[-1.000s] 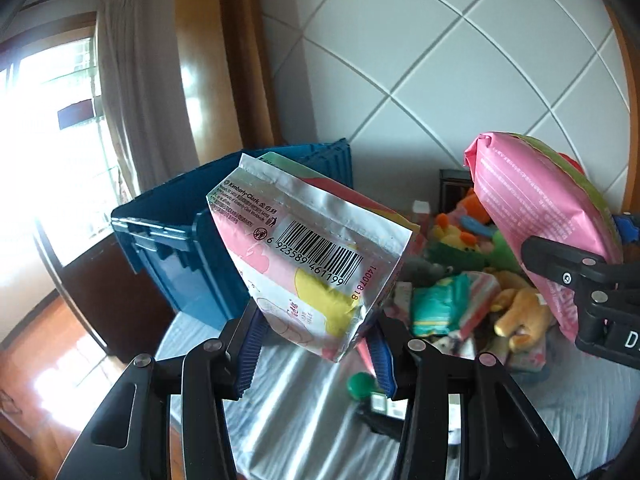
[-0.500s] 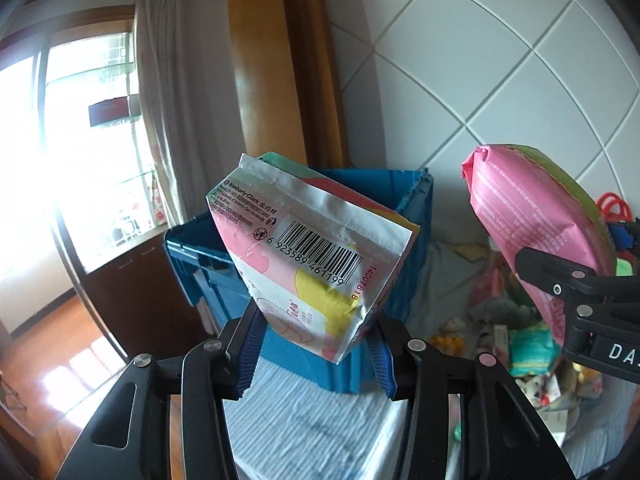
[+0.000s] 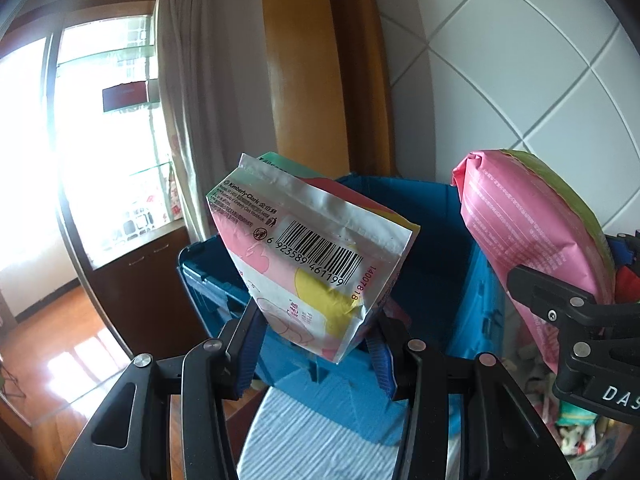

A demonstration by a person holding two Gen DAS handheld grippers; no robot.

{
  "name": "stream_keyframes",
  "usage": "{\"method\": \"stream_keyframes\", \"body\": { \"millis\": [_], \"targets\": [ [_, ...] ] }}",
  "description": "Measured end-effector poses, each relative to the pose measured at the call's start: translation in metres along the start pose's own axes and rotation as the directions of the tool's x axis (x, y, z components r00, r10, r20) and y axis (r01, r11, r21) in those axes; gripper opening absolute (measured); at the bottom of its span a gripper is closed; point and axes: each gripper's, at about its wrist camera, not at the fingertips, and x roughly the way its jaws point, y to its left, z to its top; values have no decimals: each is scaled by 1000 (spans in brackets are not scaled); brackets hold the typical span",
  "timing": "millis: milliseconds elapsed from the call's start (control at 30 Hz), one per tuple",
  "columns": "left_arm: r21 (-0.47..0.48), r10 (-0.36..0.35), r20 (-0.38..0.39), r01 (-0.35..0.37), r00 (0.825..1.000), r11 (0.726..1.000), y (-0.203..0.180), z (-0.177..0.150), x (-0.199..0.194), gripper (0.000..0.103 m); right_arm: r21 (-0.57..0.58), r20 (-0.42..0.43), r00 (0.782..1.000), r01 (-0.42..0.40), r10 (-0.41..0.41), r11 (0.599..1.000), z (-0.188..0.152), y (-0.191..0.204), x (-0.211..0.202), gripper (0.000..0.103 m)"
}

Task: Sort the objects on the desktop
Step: 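Carry the wipes pouch with the left tool while the right tool carries the pink-green pack to the bin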

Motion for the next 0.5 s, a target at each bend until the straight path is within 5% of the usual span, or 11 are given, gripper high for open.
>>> {"method": "stream_keyframes", "body": {
  "millis": [500],
  "targets": [
    [98, -205, -70, 212, 976, 972, 63, 38, 126, 47, 101, -91, 981, 182, -173, 978, 43, 59, 91, 78]
  ]
}}
